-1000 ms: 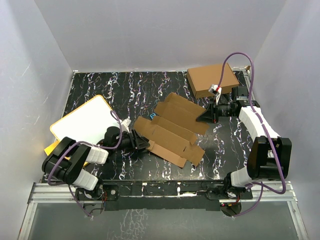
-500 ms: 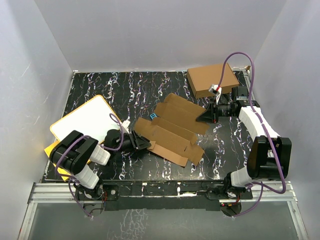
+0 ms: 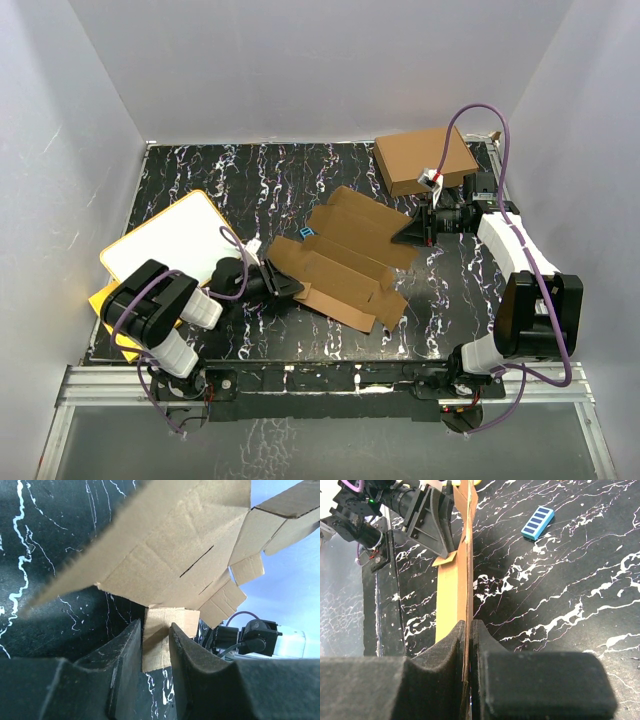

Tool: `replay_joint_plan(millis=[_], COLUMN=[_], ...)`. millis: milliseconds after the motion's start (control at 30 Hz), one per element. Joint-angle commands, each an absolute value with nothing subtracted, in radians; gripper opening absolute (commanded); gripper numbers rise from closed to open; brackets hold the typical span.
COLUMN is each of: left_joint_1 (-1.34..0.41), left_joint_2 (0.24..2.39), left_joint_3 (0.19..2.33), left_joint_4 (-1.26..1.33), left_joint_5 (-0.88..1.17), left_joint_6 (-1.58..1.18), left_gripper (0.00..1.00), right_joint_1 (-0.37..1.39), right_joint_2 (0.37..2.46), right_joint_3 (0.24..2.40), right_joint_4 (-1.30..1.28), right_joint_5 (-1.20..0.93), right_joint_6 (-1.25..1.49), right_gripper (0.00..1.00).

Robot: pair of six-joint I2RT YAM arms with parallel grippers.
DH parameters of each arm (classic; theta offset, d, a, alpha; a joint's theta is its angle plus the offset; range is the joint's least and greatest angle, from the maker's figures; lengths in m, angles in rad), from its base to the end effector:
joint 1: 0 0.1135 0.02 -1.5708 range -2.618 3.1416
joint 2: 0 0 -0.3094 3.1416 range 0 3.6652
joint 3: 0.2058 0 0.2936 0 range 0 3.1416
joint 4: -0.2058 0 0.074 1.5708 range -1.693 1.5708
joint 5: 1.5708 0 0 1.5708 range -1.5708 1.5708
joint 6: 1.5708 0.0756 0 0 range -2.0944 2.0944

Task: Fold the paper box

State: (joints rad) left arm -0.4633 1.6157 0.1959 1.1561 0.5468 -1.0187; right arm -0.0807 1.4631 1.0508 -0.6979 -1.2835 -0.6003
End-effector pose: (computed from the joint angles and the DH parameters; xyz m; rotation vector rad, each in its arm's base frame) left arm 0.2242 -0.1559 0.1114 -0.1381 2.0842 -1.4783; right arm 0.3213 0.0467 0.2754 -0.8540 1.8464 1.2545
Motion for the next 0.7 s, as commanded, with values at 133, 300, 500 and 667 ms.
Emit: replay_joint_plan(millis=[133,300,500,667], left_joint_1=[-0.476,-0.476,-0.476,-0.475], left_joint_2=[1.616,1.669,1.737,1.763], left_joint_3=[0.22,0.211,0.205,0.202], left_joint_4=[1.084,1.138,1.251,1.312], left_joint_5=[0.525,0.529,0.549,0.56], left_joint_6=[-0.993,-1.004,-1.048,-1.078], left_gripper=[0.29,0.28,0.27,0.25], right_joint_1=[-0.087,-0.087,-0.086,-0.087], right_joint_2=[1.466,1.466,1.471,1.476], right_joint_3=[1.056,1.055,1.056,1.056], right_joint_4=[-0.64,-0.639,-0.638,-0.638], right_joint_5=[-1.355,-1.356,-1.359,-1.361], right_joint_6=[-0.612,-0.611,-0.609,-0.609], right_gripper=[0.08,0.08,0.08,0.08])
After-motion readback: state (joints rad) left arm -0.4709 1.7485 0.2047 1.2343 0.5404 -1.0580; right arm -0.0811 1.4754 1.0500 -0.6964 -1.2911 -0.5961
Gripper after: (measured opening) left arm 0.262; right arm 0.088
